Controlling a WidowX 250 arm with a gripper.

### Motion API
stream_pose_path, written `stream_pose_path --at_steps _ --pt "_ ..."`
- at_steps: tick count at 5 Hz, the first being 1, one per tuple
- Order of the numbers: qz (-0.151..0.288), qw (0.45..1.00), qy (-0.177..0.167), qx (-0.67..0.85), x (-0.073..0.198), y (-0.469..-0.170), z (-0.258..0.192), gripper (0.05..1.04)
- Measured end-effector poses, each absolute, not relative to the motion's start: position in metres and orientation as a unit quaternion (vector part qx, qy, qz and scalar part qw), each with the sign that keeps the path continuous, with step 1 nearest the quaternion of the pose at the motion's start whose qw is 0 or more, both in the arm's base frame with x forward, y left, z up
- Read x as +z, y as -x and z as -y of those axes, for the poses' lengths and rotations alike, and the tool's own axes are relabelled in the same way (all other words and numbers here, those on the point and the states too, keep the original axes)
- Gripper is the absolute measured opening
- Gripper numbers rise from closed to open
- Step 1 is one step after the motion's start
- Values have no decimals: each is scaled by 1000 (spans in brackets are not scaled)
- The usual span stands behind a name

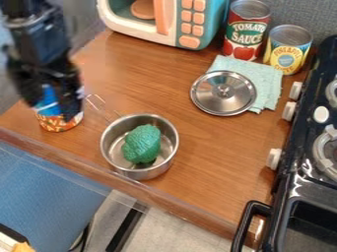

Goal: Moved the tin to the upper left side of the table.

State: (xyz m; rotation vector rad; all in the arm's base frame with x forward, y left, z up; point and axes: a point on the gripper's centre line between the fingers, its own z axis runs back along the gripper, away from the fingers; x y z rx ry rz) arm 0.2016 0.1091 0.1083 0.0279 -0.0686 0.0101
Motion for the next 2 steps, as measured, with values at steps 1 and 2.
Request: stream_pose_path --at_steps 1,2 --pt "22 999 -36 21 98 -193 -135 1000" --pt "25 998 -52 35 93 -189 -151 1000"
